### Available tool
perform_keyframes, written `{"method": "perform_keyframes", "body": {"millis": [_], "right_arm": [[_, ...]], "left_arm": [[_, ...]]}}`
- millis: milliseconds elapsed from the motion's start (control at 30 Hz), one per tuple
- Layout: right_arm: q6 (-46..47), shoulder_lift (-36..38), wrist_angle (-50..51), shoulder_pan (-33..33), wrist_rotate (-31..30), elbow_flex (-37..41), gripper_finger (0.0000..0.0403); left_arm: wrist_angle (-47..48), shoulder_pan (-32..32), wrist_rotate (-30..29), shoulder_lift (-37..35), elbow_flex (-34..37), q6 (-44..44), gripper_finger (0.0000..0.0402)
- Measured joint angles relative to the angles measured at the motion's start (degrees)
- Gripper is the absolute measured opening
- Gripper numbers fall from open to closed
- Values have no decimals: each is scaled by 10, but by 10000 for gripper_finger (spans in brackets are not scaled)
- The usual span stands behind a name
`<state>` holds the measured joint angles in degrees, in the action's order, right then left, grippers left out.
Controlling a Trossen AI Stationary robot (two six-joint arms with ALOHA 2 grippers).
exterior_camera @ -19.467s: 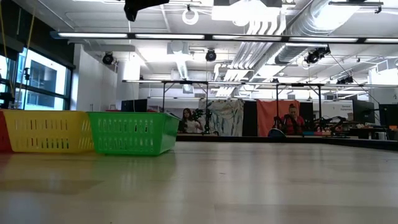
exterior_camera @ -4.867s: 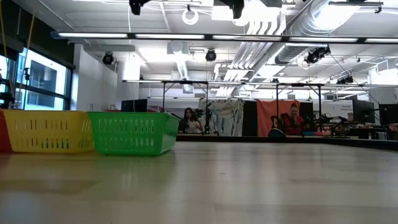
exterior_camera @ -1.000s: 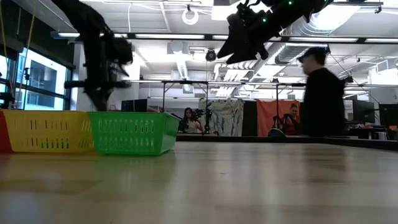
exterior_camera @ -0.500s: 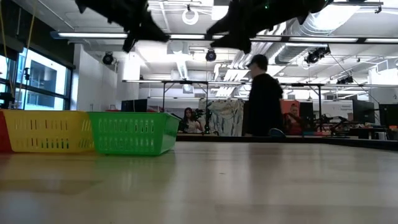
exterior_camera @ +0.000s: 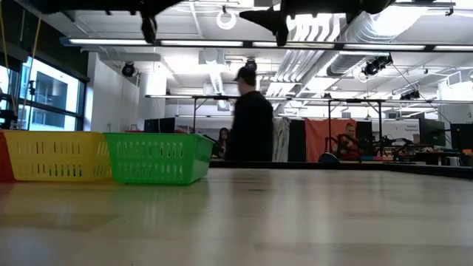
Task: Sort Halloween decoration
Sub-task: Put the green skeleton toy into the yellow bin
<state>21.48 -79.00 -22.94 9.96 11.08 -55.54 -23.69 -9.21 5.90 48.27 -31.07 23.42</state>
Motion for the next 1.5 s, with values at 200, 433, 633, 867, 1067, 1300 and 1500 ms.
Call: {"method": "perform_keyframes", "body": {"millis": [200, 433, 633, 867, 1067, 1300, 1500], "right_arm": [[-84, 0, -5, -42, 1, 0, 236], [-82, 0, 0, -73, -8, 0, 236], [-87, 0, 0, -78, -12, 0, 236], [-85, 0, 0, -78, -14, 0, 236], [-85, 0, 0, -78, -14, 0, 236], [-85, 0, 0, -78, -14, 0, 236], [-85, 0, 4, -78, -13, 0, 236]], "left_arm": [[0, 22, 31, -62, 34, -56, 8], [-2, 33, 28, -71, 34, -104, 8], [1, 33, 28, -70, 34, -106, 8], [1, 33, 28, -70, 34, -101, 8], [1, 33, 28, -71, 34, -87, 8], [332, 33, 48, -80, -37, -11, 8], [629, 56, 23, -39, -58, 48, 8]]}}
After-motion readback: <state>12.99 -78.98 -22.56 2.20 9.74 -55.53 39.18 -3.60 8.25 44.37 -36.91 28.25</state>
